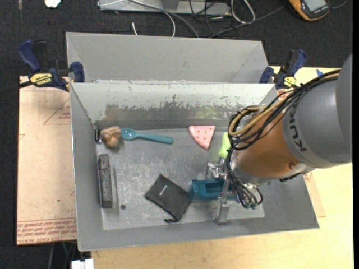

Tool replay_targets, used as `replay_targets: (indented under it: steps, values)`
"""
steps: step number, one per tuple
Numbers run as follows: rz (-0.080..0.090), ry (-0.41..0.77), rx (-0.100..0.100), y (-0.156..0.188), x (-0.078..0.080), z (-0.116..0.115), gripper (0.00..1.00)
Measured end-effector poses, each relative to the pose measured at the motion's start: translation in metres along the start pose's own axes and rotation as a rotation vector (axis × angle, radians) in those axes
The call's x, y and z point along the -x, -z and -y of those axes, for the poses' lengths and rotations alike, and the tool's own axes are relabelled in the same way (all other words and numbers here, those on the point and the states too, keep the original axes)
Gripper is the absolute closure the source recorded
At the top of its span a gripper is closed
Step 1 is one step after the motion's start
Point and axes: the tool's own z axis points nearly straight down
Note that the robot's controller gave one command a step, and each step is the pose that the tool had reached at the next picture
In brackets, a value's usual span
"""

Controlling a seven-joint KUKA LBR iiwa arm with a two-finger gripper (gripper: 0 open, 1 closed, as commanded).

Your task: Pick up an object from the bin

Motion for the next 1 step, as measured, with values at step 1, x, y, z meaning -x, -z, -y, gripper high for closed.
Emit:
replay_targets:
  steps: [1]
  values:
    - [-0.006, 0.114, 0.003, 0.0443, -0.0143, -0.0114, 0.00]
